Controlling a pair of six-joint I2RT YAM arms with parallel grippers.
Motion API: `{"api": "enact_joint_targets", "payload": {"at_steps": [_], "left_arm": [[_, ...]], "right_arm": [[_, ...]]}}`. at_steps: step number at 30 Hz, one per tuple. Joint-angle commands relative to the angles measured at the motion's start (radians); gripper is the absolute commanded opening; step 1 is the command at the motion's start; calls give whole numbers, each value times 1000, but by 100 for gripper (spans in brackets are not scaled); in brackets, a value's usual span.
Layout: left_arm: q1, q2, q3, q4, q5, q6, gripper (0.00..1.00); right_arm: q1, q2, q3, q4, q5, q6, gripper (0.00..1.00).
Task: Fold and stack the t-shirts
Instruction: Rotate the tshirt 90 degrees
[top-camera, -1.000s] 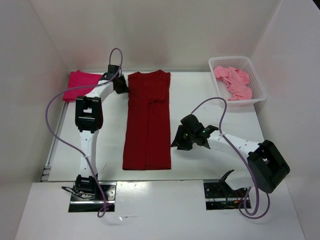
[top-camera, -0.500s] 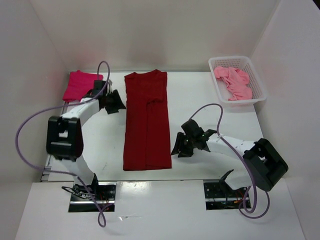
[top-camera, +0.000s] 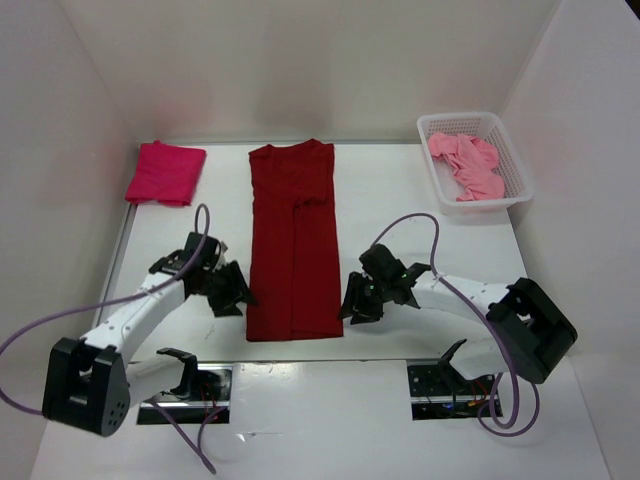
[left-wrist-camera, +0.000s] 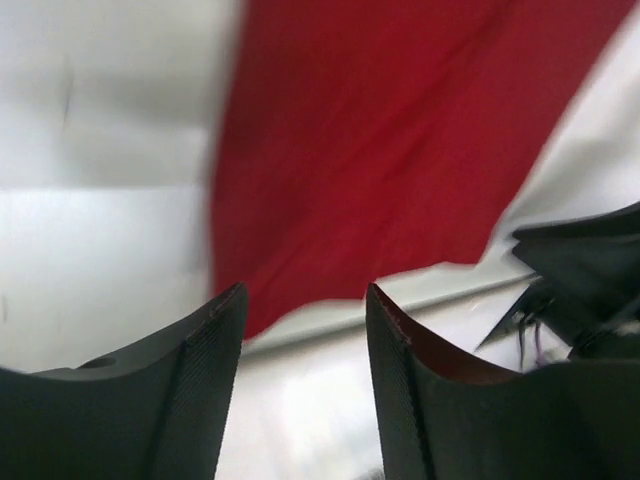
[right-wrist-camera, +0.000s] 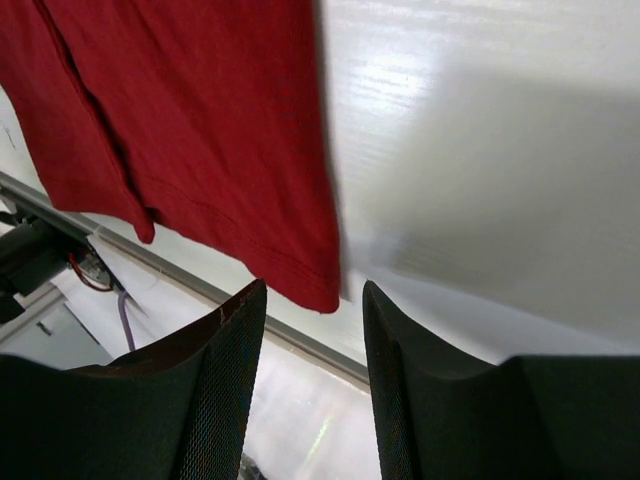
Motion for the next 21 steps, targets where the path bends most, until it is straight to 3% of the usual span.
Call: {"api": "enact_joint_targets", "payload": {"at_steps": [1, 9, 10, 21], "left_arm": [[-14, -138, -81, -102, 20, -164, 60], [-53, -240, -208, -71, 16, -313, 56], [-53, -241, -208, -71, 17, -324, 54], [-178, -213, -197, -122, -107, -408, 46]], "right_arm": [[10, -44, -28, 12, -32, 3, 49], [19, -37, -40, 35, -57, 12, 49], [19, -28, -40, 35, -57, 12, 46], [60, 9, -31, 81, -84, 12, 46]]}}
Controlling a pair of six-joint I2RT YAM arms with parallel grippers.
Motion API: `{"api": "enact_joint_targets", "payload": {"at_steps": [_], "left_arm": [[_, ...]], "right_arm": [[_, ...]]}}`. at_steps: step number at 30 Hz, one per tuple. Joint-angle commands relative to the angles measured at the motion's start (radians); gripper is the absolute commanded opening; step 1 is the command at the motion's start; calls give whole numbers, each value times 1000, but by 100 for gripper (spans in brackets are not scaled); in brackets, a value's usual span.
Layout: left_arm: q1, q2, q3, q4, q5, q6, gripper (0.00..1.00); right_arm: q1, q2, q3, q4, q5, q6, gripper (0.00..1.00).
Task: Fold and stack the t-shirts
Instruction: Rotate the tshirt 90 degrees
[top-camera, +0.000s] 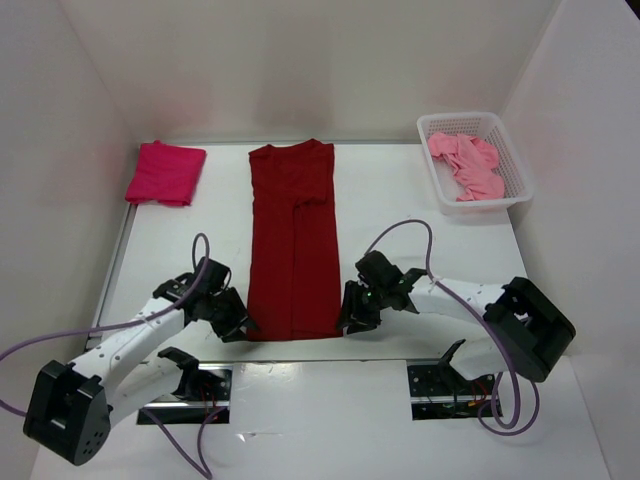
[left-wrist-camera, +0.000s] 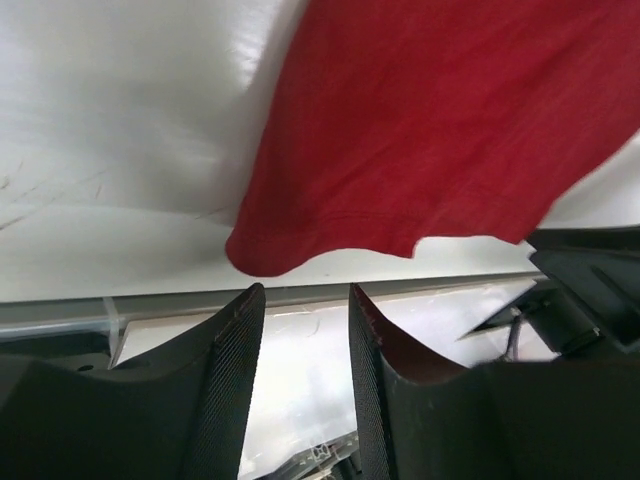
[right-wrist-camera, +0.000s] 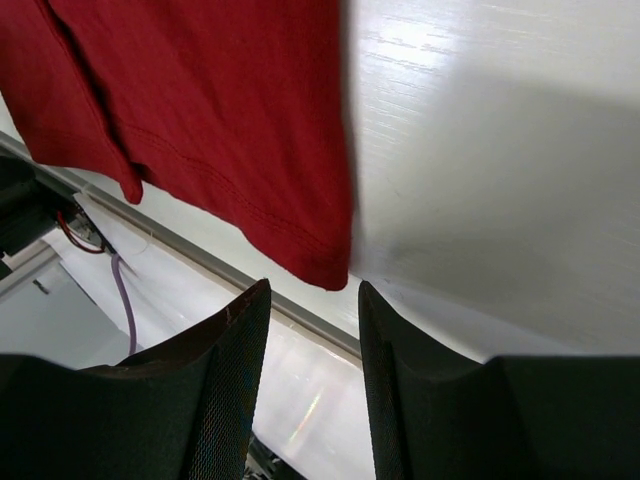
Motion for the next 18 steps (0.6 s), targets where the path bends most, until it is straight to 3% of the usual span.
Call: {"api": "enact_joint_targets", "payload": {"at_steps": [1, 9, 18], "left_arm": [[-32, -1, 17, -40, -66, -66, 46], [-32, -47, 27, -73, -174, -144, 51], [2, -47, -71, 33, -105, -176, 49]], "right_arm": [[16, 6, 3, 54, -18, 1, 46], [16, 4, 3, 44, 4, 1, 46], [16, 4, -9, 44, 4, -19, 46]]}}
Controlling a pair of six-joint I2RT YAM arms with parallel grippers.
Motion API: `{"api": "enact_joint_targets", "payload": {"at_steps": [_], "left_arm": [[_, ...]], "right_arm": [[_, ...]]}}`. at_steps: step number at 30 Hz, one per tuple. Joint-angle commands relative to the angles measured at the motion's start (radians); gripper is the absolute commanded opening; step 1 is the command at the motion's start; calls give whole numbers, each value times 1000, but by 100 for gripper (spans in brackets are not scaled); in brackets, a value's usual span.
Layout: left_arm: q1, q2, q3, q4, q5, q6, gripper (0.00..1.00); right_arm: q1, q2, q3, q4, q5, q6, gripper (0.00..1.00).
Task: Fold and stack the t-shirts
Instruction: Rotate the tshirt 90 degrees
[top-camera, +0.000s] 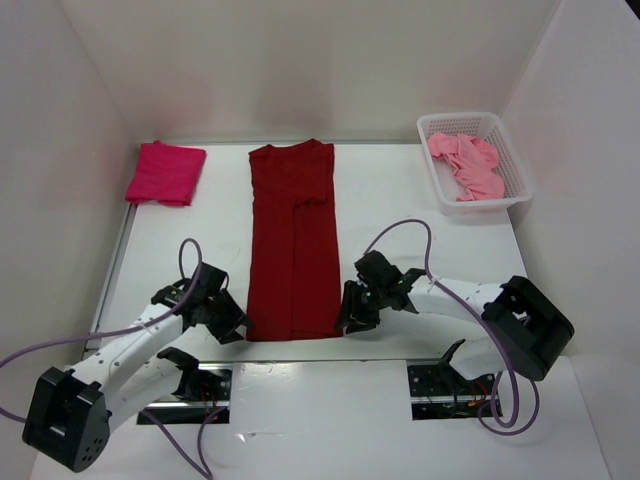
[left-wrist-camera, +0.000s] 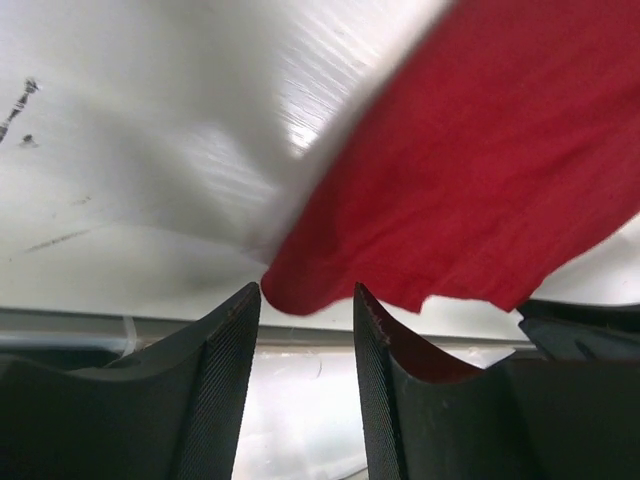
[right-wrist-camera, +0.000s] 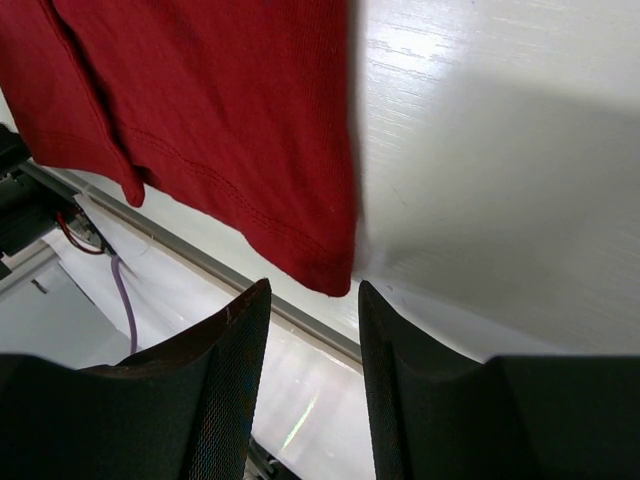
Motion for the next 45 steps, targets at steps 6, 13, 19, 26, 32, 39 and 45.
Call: {"api": "enact_joint_targets", "payload": {"at_steps": [6, 13, 19, 26, 32, 39, 45], "left_arm": [[14, -25, -96, 82, 58, -50, 45], [14, -45, -143, 143, 100, -61, 43], [14, -89, -85, 65, 106, -23, 54], [23, -4, 44, 25, -48, 48, 55], [-23, -14, 22, 3, -104, 0, 48], [-87, 10, -7, 11, -138, -47, 45], [-87, 17, -28, 49, -144, -58, 45]], "right_arm": [[11, 17, 0, 42, 5, -27, 46], [11, 65, 20, 61, -6, -36, 46], [11, 26, 1, 48, -15, -36, 46], [11, 6, 12, 19, -6, -47, 46], [11, -20, -8, 19, -6, -67, 46], [11, -29, -8, 19, 12, -67, 46], [11, -20, -8, 19, 12, -48, 46]]}}
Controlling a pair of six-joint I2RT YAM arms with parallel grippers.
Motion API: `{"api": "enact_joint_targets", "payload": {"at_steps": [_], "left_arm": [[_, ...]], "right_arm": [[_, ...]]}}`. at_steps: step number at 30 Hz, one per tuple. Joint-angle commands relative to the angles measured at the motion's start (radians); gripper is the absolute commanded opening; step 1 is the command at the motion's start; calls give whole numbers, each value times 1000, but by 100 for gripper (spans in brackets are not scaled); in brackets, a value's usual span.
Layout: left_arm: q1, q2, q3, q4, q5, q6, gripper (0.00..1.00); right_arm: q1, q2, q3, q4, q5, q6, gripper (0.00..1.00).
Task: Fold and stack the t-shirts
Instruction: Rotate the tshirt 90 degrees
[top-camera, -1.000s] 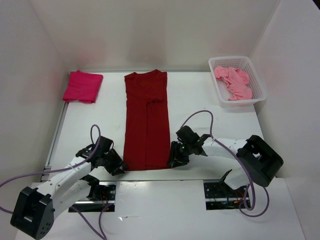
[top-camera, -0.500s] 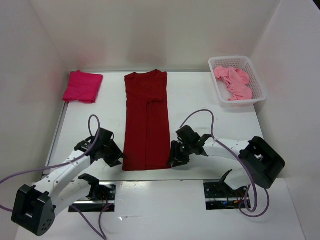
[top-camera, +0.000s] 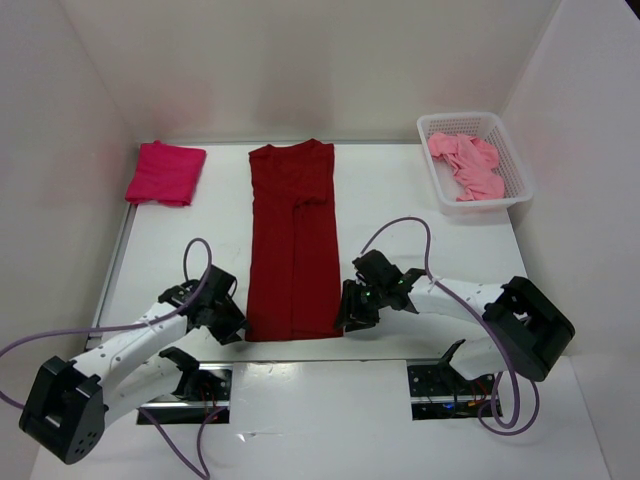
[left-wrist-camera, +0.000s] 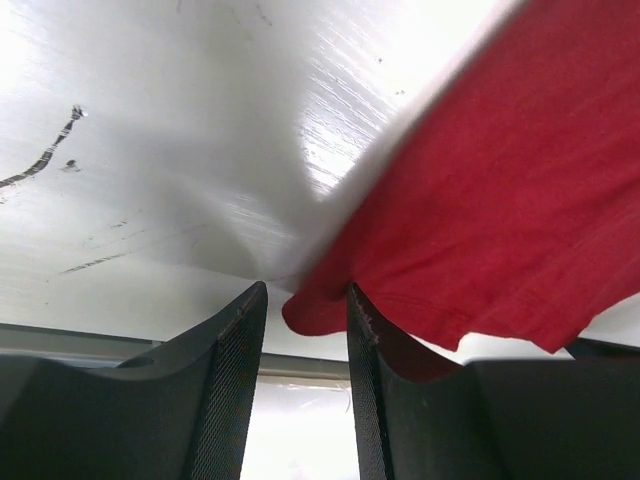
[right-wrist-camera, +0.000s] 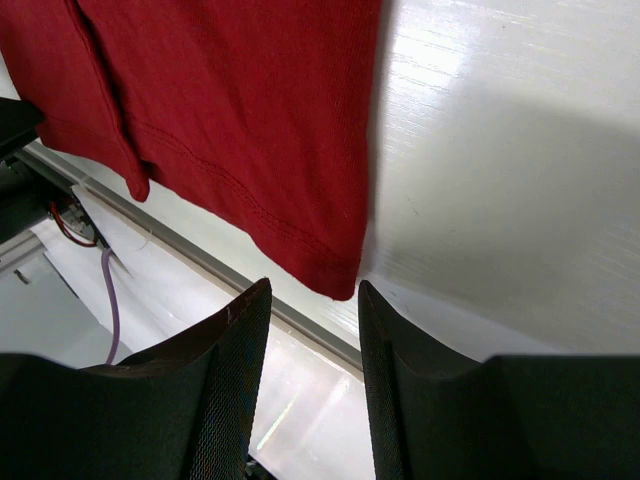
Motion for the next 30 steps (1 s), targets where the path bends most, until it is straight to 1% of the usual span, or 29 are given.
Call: {"api": "enact_joint_targets", "payload": {"at_steps": [1, 5, 7, 10, 12, 16, 17, 19, 22, 23, 28, 30], "left_arm": [[-4, -14, -5, 21, -27, -14, 45], [-15, 9, 4, 21, -36, -5, 44], [-15, -24, 4, 21, -49, -26, 44], [-15, -55, -8, 64, -60, -48, 44], [-28, -55, -38, 90, -37, -60, 44], [-41, -122, -75, 109, -25, -86, 41], [-41, -123, -75, 109, -16, -86, 38], [-41, -132, -84, 99, -7, -86, 37], [-41, -152, -85, 75, 15, -86, 31], [-41, -162, -94, 75, 15, -86, 31], [-50, -172, -94, 66, 26, -86, 20], [-50, -172, -94, 46, 26, -86, 16]], "right_arm": [[10, -15, -9, 1, 12, 2, 46], [10, -6, -9, 1, 21, 11, 46], [10, -6, -9, 12, 21, 20, 46], [10, -6, -9, 12, 21, 20, 46], [10, -6, -9, 12, 32, 29, 46], [10, -6, -18, 12, 32, 38, 46], [10, -6, -18, 12, 32, 38, 46], [10, -6, -18, 12, 41, 38, 46], [10, -6, -27, 23, 32, 48, 46], [10, -6, -36, 23, 32, 48, 46], [10, 23, -46, 41, 32, 57, 46], [10, 34, -46, 50, 32, 57, 40]]}}
